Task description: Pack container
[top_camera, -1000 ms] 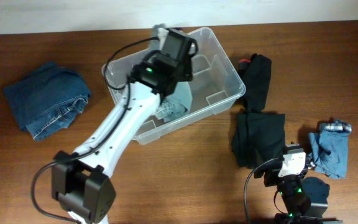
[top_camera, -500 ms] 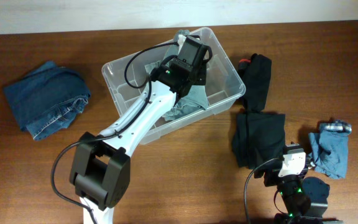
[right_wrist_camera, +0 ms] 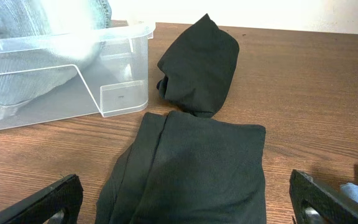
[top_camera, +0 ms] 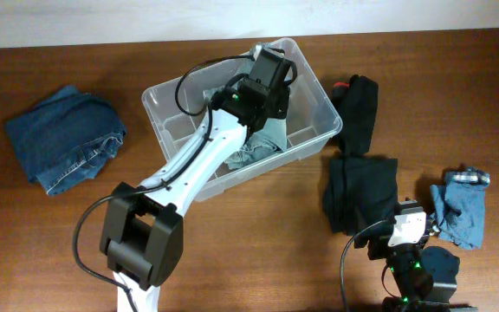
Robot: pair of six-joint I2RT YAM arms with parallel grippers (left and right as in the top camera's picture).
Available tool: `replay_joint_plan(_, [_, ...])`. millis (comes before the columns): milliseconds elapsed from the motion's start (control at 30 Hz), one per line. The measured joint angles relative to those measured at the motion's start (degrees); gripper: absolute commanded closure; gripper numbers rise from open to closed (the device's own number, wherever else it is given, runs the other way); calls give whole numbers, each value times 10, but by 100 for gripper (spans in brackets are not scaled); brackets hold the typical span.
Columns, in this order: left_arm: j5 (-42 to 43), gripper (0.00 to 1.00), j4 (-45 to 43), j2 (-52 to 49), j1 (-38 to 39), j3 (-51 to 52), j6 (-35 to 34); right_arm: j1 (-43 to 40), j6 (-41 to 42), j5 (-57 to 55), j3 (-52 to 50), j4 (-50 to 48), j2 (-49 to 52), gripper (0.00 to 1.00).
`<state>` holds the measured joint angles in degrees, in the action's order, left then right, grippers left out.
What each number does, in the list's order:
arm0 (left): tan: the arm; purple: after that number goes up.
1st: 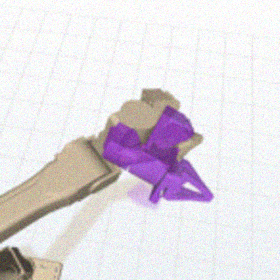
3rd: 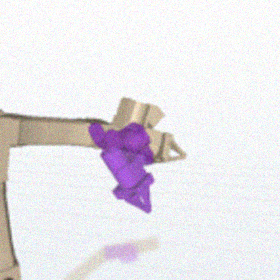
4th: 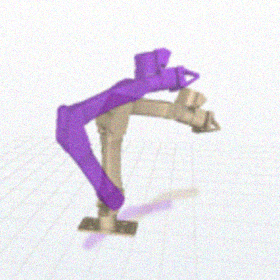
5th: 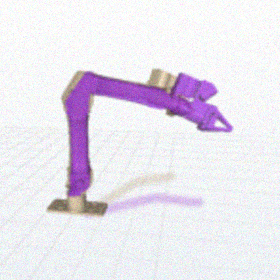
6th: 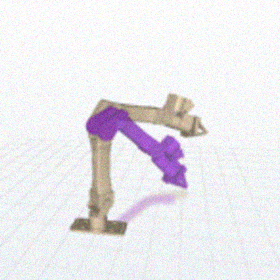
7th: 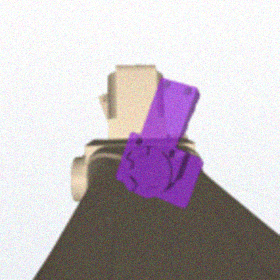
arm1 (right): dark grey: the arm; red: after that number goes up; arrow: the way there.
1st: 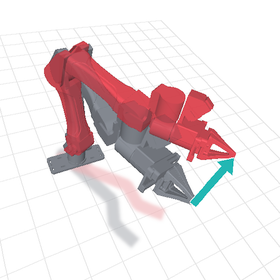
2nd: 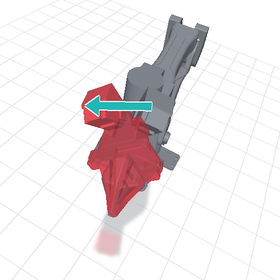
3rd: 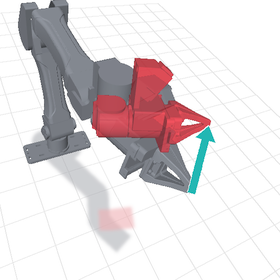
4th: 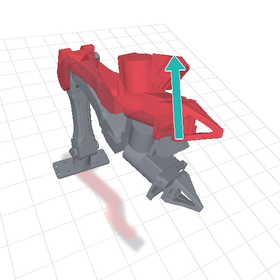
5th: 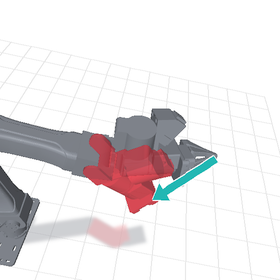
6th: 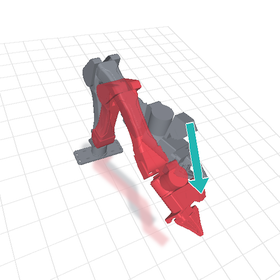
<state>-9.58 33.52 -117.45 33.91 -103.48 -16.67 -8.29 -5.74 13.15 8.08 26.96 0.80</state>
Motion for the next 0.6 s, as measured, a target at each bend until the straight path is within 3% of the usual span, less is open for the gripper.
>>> replay_joint_plan(200, [41, 100, 2, 3, 0, -49, 9, 0, 0, 0, 0, 0, 0, 2])
replay_joint_plan(433, [155, 100, -137, 11, 0, -82, -15, 0, 0, 0, 0, 0, 0, 1])
replay_joint_plan(500, [164, 99, -118, 13, 0, -86, -20, 0, 0, 0, 0, 0, 0, 2])
replay_joint_plan(600, [141, 99, 14, 18, -5, -94, -30, 0, 0, 0, 0, 0, 0, 2])
